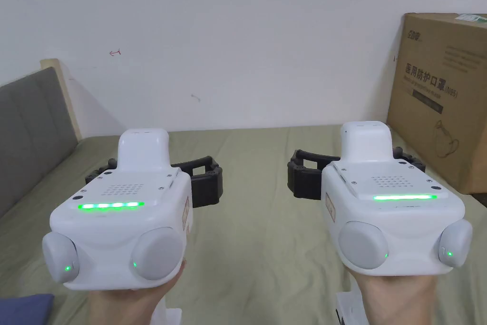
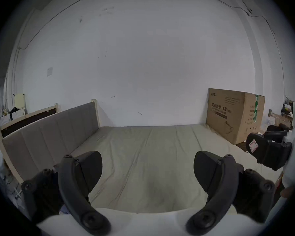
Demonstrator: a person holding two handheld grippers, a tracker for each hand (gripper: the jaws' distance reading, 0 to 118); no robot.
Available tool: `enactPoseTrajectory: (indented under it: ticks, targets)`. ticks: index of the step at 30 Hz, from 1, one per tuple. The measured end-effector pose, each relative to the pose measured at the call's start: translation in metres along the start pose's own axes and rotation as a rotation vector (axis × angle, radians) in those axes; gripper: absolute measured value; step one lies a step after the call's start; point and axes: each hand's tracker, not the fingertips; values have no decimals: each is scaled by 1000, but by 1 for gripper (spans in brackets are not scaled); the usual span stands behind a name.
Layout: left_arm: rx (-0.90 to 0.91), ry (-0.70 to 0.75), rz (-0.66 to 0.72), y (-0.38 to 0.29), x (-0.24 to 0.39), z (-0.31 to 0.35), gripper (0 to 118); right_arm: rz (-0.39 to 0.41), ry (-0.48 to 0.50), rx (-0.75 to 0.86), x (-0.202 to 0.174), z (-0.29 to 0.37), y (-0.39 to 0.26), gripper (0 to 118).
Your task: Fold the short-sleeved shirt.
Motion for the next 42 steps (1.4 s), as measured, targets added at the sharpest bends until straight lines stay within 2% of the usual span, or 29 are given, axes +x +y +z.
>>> enactPoseTrajectory:
  ticks: [3,10,25,36,42]
  targets:
    - [-4,42,-39,-1,6,-2,110,12,-5,1,0,0,-1,113]
    - [-51,-27,-11,-4,6,-5,110,6,-14,-12,3,-2,-4,113]
    - [-14,25,-47,-3,14,-1,111,19,-30,-17,5,-3,-8,113]
    - [-54,71,-63,-1,21,1,111,21,-31,-43,9,-7,-9,113]
    - [-61,52,-12,5,15,-1,111,18,-41,-40,12,-5,-11,113]
